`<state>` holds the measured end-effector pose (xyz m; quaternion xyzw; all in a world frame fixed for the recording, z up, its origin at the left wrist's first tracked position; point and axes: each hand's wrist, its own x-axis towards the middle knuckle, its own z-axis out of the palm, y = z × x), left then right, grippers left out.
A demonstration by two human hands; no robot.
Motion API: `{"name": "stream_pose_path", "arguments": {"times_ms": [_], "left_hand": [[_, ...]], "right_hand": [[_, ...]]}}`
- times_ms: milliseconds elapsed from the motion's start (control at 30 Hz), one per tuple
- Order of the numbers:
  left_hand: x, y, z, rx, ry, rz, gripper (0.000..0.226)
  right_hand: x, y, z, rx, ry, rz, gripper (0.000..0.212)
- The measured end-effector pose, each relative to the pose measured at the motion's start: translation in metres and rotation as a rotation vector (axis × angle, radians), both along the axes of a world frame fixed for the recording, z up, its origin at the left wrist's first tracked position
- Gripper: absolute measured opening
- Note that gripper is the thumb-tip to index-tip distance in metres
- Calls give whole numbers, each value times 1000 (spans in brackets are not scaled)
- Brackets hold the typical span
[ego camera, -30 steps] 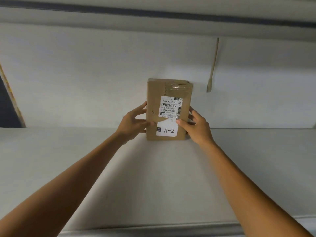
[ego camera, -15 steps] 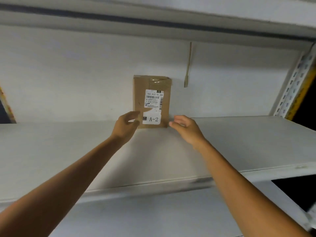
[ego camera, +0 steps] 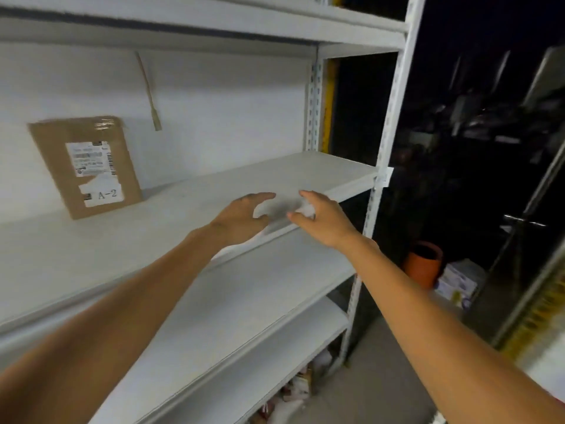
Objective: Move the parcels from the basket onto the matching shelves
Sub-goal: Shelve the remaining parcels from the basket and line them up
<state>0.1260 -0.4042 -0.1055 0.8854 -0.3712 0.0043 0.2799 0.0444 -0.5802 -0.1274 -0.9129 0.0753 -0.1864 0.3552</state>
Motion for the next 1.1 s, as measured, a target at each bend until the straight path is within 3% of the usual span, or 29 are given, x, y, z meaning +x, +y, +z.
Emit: {"name": "stream_pose_path", "arguments": {"times_ms": [233,433,533,633,767,900,1100], "left_hand": [[-75,-170,-41,59,48,-391,53],[-142,-288,-100,197,59,-720,54],[-172,-335,-129,251,70,-881,55],[-198,-370,-159,293,87,-1020,56],[-225,-403,-200,376,93,-1138,58],[-256,-427,-234,422,165,-1215,55],[-305,-456,-274,504,207,-1327,53]], "right_hand": [[-127,-127,-49,64,114,-382,70],[-222,-191,-104,123,224,-622,56],[-263,-214,-127,146,325,-775,65],[-300,-230,-147,168,374,-871,64],[-344,-231,-175,365,404,-965,64],[-386,-224,-210,411,443,-1051,40],[-447,-235,-248,444,479,-1238,60]]}}
